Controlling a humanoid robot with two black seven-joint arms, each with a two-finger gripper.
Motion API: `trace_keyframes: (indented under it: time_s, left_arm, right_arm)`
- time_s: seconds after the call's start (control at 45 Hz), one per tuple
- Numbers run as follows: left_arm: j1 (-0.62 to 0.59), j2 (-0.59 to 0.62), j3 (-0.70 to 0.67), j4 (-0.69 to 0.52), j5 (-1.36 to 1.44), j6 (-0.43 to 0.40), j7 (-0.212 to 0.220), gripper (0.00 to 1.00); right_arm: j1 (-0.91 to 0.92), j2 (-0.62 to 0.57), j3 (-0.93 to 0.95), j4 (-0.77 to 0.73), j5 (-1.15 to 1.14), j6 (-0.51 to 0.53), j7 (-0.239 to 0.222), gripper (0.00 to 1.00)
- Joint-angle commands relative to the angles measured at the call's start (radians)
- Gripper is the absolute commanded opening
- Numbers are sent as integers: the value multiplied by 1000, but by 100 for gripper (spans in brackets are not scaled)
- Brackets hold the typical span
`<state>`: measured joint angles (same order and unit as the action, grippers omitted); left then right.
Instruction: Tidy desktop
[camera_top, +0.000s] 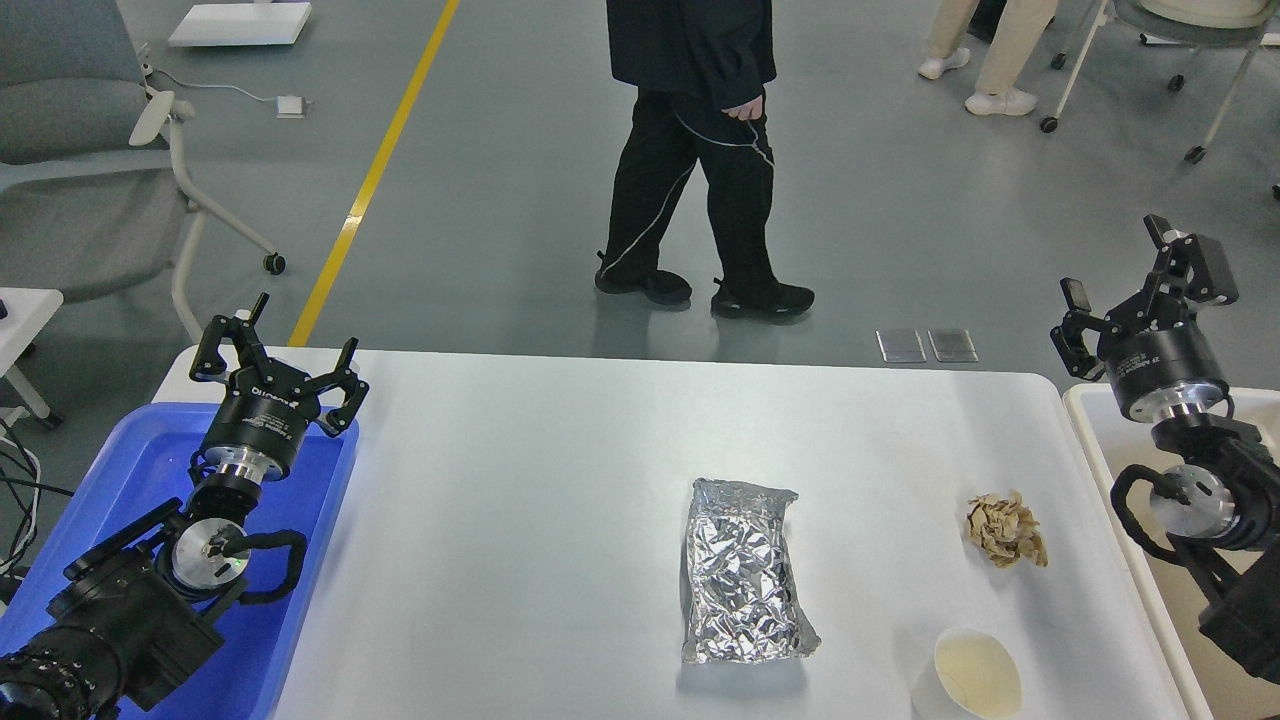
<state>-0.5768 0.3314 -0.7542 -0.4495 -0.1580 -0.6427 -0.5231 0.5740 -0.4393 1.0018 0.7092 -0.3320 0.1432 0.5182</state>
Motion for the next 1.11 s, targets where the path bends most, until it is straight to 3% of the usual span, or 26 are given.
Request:
trace_keyframes:
  time_s: [0.0,0.156,0.311,0.711,0.911,1.089]
  left_arm:
    - [0,0,-1,0,0,0,0,100]
    - [0,0,-1,0,0,0,0,100]
    - [0,0,-1,0,0,0,0,100]
    - [0,0,-1,0,0,0,0,100]
    - [0,0,1,0,0,0,0,100]
    - [0,0,-1,0,0,0,0,100]
  right_arm:
    - [40,-7,-5,-10,1,-2,-4,99]
    - [63,-25,-35,-25,-15,-2,-10,99]
    - [150,-101,-210,-50,-15,-2,-12,99]
    - [492,-279,-992,-50,-32,32,-15,99]
    - [681,-300,-1325,-22,-220,124,-14,99]
    - [787,-361,-1378,85,-473,223,-12,99]
